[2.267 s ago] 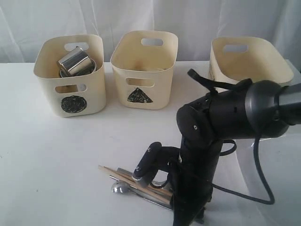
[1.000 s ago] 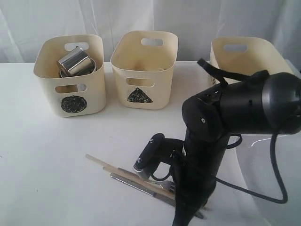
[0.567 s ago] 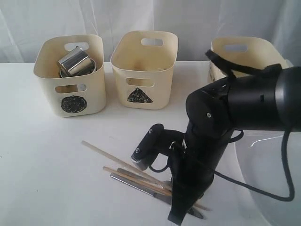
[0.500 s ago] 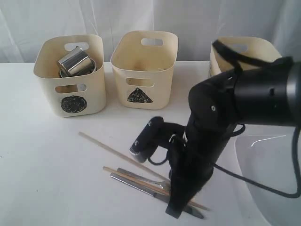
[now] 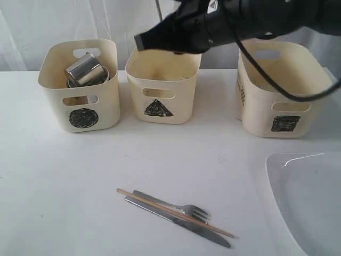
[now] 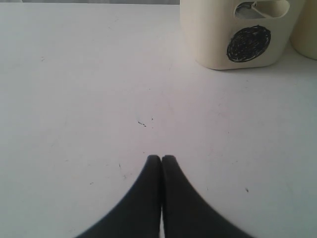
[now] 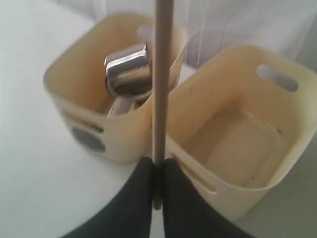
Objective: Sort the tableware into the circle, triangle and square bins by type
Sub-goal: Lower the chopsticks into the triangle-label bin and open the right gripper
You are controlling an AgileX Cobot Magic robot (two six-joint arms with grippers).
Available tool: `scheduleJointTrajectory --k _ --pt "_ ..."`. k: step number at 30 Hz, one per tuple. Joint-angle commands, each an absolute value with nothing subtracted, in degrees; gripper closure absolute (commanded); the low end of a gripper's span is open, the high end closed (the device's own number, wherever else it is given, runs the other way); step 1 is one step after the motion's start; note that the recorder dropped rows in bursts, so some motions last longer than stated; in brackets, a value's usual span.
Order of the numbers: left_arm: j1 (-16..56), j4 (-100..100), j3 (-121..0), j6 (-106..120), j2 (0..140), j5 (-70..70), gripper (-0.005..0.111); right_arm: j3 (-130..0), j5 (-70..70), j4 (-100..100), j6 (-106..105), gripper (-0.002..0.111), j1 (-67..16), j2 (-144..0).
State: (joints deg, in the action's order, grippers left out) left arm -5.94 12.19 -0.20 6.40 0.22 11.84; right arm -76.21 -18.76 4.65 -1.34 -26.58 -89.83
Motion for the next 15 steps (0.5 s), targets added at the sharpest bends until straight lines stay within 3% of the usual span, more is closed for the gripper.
scheduleJointTrajectory --k 1,7,15 --pt "-5.53 12.31 0.00 6.38 0.00 11.73 0.107 -81.43 -15.82 4.25 5.61 0.108 -22.85 -97.76" --pt "-5.53 12.31 0.00 6.38 0.00 11.73 0.107 -88.93 -16.07 4.37 6.71 0.108 -21.29 -107.48" --pt "-5.53 12.31 0.00 6.38 0.00 11.73 0.107 -90.69 -5.90 3.77 2.27 0.108 -21.16 -114.00"
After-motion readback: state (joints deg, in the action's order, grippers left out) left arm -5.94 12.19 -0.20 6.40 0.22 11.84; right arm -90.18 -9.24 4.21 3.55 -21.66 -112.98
